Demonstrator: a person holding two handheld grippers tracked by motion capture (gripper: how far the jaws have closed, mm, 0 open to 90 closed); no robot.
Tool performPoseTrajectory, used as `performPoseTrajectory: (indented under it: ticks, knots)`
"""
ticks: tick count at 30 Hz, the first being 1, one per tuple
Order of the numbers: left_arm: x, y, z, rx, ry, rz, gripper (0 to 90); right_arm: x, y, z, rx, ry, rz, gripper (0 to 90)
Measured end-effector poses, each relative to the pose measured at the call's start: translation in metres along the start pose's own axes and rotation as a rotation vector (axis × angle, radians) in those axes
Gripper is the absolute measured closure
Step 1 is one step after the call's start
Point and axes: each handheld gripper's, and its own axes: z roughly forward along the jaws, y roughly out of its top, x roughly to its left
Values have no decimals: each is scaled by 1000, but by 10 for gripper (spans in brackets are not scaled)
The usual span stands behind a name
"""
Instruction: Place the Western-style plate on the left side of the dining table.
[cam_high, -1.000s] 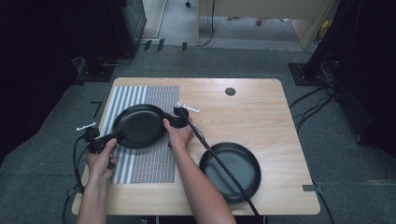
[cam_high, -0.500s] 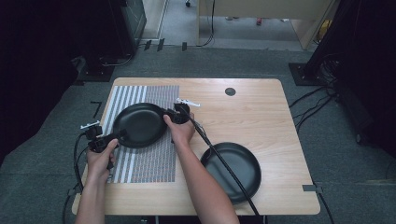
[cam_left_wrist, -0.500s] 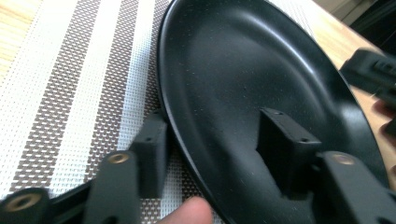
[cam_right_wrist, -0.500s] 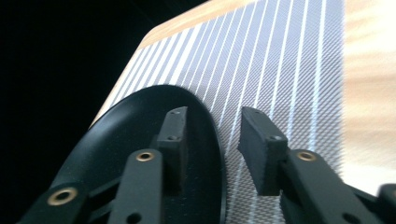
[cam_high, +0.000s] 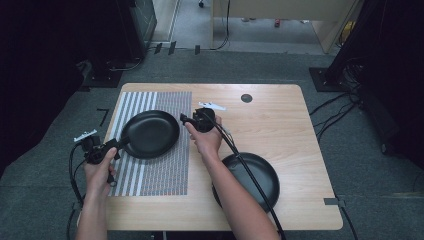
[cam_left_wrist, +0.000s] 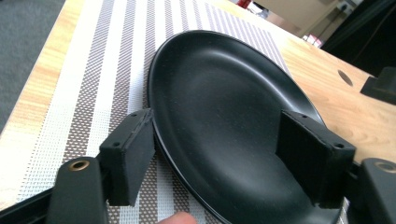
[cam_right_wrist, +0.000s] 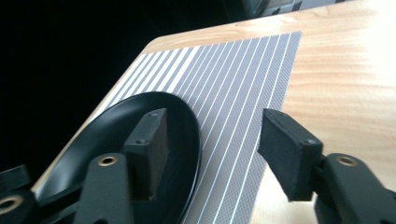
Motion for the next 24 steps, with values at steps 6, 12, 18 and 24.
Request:
performPoseTrajectory:
  ticks: [6,12,18,24]
  knots:
    - [-13,-4,-10,19,1,56,166,-6,-1,-36,54,-12,-112,305]
    - [-27,-10,-26,18,-15,106,135,-16,-6,-71,43,-7,-127,258]
    - [-38,-16,-44,25,1,144,124,-23,-9,-104,34,-12,-153,237]
    - [-43,-25,-58,16,33,166,110,-32,-16,-133,27,5,-175,218]
